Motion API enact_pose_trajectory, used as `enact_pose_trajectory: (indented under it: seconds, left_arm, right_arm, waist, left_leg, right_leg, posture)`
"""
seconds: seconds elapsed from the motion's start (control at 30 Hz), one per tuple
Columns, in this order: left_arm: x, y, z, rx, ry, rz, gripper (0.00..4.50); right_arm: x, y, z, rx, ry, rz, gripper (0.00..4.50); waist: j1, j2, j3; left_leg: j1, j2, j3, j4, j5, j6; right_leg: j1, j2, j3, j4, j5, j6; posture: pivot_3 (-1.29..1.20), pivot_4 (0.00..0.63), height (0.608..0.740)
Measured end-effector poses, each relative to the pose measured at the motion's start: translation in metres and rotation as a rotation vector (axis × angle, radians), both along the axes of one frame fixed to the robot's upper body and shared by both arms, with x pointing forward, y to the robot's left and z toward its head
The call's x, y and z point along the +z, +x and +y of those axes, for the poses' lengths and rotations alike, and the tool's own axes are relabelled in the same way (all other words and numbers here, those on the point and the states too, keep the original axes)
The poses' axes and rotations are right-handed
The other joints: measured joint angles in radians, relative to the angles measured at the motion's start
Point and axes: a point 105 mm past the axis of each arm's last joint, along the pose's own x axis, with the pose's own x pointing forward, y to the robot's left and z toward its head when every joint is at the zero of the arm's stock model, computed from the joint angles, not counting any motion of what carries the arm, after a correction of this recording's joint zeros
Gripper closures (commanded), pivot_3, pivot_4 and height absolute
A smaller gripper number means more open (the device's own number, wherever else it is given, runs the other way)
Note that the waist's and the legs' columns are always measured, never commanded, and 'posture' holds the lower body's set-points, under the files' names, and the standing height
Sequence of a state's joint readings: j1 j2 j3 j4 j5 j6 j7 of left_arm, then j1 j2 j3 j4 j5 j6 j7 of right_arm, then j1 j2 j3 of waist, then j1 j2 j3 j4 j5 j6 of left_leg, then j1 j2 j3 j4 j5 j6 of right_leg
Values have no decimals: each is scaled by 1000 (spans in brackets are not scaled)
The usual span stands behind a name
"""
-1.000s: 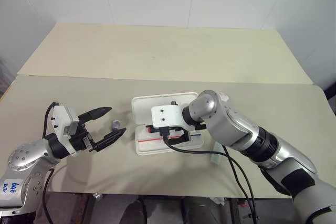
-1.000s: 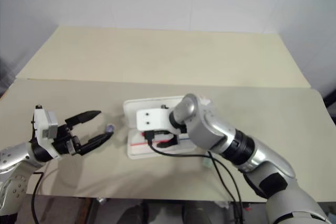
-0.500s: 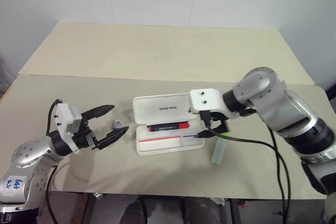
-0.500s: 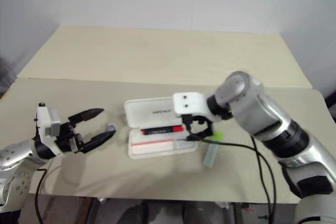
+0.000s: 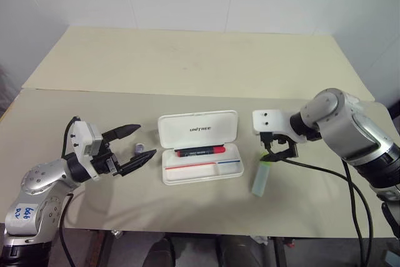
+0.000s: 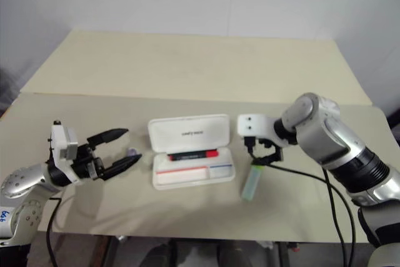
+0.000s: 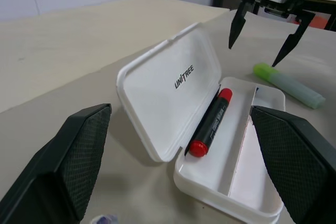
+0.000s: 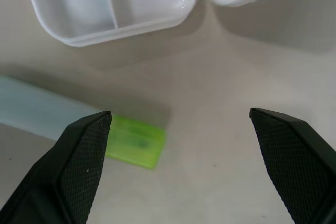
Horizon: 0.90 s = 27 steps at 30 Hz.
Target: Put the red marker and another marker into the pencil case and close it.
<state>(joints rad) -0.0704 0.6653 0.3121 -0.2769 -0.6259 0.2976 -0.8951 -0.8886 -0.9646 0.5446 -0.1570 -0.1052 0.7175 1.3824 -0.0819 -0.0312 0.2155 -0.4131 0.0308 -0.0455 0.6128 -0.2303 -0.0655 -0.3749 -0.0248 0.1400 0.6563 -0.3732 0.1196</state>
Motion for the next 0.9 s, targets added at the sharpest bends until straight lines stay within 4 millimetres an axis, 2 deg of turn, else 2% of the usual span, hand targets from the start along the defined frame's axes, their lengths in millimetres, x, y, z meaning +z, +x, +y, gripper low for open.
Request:
enact_pose_trajectory:
  seconds: [0.27, 0.37, 0.53, 0.9]
  left_arm:
    - [-1, 0, 0, -2, -1, 3, 0]
    - [-2, 1, -1, -9, -2, 7, 0]
    - [1, 3, -3, -18, -1, -3, 0]
    - [-2, 2, -2, -9, 0, 3, 0]
  right_arm:
    - [0, -8, -5, 119, 3, -21, 34]
    - [9, -15, 6, 367, 86, -78, 34]
    - [6, -17, 1, 608, 101, -118, 34]
    - [-5, -4, -9, 897, -143, -209, 34]
  waist:
    - [0, 0, 0]
    - [-2, 0, 0]
    - [-1, 0, 0]
    - [-4, 0, 0]
  left_leg:
    - [0, 0, 1, 1, 0, 0]
    - [1, 0, 2, 1, 0, 0]
    - [2, 0, 1, 2, 0, 0]
    - [7, 2, 1, 2, 0, 1]
  right_leg:
    - [1, 0, -1, 0, 0, 0]
    - [2, 1, -1, 1, 0, 0]
    - [5, 0, -1, 1, 0, 1]
    - [8, -1, -1, 2, 0, 1]
  posture:
    - [0, 150, 740]
    - [0, 150, 740]
    - [0, 150, 740]
    - [0, 150, 740]
